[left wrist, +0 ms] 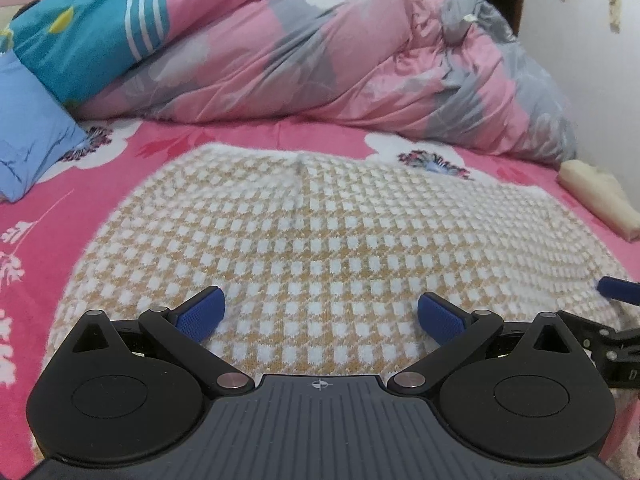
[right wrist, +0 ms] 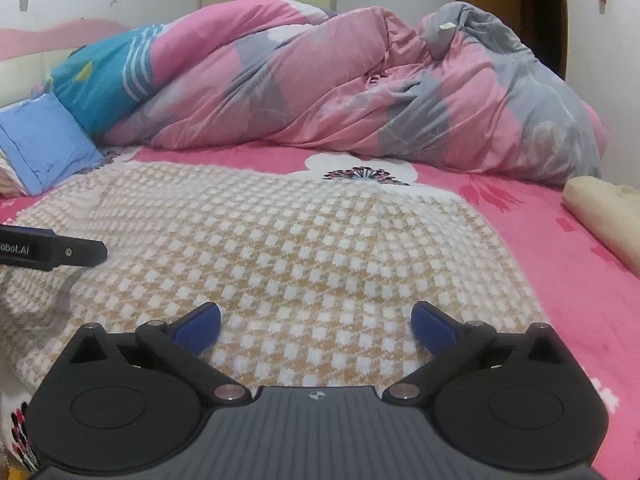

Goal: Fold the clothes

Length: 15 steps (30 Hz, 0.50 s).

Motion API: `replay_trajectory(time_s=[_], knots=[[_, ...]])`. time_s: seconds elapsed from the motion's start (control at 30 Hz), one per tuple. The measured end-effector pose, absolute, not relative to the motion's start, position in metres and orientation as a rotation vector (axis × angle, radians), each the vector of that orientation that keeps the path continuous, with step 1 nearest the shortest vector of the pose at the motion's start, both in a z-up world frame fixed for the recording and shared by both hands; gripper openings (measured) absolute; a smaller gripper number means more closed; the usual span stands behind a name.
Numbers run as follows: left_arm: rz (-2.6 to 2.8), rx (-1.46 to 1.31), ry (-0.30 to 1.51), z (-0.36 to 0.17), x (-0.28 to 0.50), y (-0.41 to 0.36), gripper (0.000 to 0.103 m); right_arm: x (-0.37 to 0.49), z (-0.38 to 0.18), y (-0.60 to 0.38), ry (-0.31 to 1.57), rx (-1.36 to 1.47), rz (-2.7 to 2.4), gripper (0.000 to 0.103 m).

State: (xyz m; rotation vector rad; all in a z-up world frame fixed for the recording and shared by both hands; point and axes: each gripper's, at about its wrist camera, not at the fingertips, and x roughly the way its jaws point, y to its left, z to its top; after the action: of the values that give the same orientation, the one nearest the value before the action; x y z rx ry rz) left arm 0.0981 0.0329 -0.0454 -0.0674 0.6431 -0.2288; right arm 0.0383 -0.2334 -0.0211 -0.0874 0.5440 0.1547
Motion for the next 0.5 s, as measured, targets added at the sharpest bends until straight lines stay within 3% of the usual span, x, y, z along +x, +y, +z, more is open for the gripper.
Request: replay_trajectory(time_s=[0.37, 0.5], knots=[[-0.228, -0.054, 0.664, -0.046, 0.100, 0.032, 0.103, 0.036, -0.005, -0.236, 0.581, -0.087, 0.167, 0.103], [-0.224, -0.052, 0.665, -0.045, 0.101, 0.031, 0.103, 0.018, 0.027, -0.225, 0.385, -0.060, 0.265, 0.103]])
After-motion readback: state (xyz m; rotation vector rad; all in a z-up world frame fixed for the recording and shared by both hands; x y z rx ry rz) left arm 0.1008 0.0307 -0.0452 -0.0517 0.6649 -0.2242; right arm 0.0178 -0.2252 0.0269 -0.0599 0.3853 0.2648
